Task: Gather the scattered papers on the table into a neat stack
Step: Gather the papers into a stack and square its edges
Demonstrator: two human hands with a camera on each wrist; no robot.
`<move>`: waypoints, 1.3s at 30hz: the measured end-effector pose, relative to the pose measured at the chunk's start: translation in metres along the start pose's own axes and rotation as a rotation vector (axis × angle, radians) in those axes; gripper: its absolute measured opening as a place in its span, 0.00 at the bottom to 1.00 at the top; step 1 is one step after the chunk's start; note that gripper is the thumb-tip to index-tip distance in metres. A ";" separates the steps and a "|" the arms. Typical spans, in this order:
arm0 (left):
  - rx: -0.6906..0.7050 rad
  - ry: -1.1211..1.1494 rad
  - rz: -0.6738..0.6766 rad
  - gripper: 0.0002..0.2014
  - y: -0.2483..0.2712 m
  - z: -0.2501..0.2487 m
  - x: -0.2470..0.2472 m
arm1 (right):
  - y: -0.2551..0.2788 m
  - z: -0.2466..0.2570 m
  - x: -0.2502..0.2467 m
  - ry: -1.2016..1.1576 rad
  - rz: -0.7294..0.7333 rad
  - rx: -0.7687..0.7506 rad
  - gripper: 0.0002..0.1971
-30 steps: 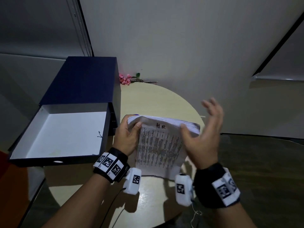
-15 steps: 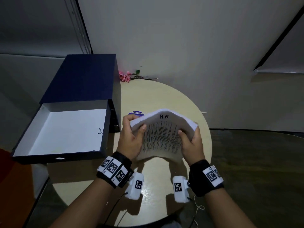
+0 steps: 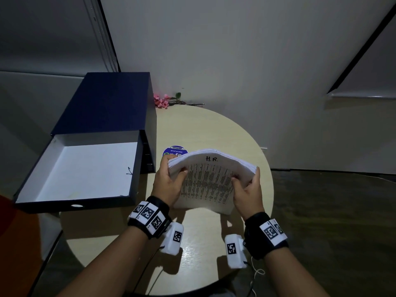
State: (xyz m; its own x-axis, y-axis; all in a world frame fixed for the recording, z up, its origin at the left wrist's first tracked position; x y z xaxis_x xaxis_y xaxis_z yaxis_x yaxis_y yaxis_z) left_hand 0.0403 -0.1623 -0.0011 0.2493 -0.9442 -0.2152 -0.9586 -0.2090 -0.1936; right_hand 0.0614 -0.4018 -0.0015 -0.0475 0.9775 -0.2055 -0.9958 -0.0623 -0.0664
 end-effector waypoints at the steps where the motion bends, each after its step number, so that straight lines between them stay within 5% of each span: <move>1: -0.006 -0.002 0.007 0.14 -0.001 0.001 0.000 | -0.001 -0.001 0.000 -0.005 0.012 0.005 0.18; 5: 0.012 0.012 0.014 0.16 -0.002 -0.004 -0.003 | -0.002 0.003 -0.005 0.020 0.004 -0.004 0.16; 8: -0.002 0.017 0.029 0.16 -0.002 -0.005 -0.004 | 0.003 0.014 -0.008 0.037 -0.076 -0.053 0.25; 11: -0.022 0.040 0.058 0.16 -0.003 -0.007 -0.001 | 0.016 0.066 -0.008 0.262 -0.258 -0.396 0.31; 15: -0.026 0.072 0.044 0.16 -0.004 -0.006 -0.002 | 0.041 0.133 0.070 0.743 0.064 -0.727 0.36; 17: -0.002 -0.015 0.054 0.09 -0.005 -0.013 -0.002 | 0.042 0.126 0.107 0.966 0.279 -0.691 0.39; 19: -0.026 0.003 0.033 0.16 -0.005 -0.016 -0.001 | 0.038 0.112 0.123 1.097 0.393 -0.647 0.37; 23: -0.179 0.336 0.067 0.25 -0.006 -0.011 0.008 | 0.029 0.122 0.120 0.982 0.340 -0.629 0.35; 26: -0.233 0.479 0.072 0.17 -0.006 -0.006 0.010 | 0.031 0.116 0.128 1.084 0.398 -0.643 0.34; 29: -0.176 0.424 0.065 0.09 -0.008 -0.002 0.005 | 0.026 0.121 0.113 0.939 0.285 -0.613 0.36; 33: -0.123 0.182 0.063 0.19 -0.007 0.005 0.000 | 0.020 0.104 0.104 1.173 0.329 -0.529 0.39; 36: -0.134 0.183 0.041 0.15 -0.008 0.001 -0.003 | 0.008 0.103 0.062 1.100 0.111 -0.468 0.39; 39: -0.177 0.189 0.046 0.13 -0.007 0.001 -0.006 | -0.009 0.075 0.000 0.802 -0.054 -0.238 0.38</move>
State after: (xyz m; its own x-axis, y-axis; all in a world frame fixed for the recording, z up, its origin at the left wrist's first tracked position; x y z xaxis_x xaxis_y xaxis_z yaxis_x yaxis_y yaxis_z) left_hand 0.0451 -0.1548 0.0010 0.1910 -0.9810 -0.0339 -0.9816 -0.1906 -0.0137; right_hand 0.0647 -0.3865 0.0721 0.1595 0.5462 -0.8223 -0.9478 -0.1482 -0.2823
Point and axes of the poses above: each hand's wrist, its own y-axis away from the middle knuckle, its own x-axis out of the palm, z = x × y, the point moved 7 cm from there along -y, towards the middle knuckle, and after that the axes turned 7 degrees about z, right-handed, at the moved point
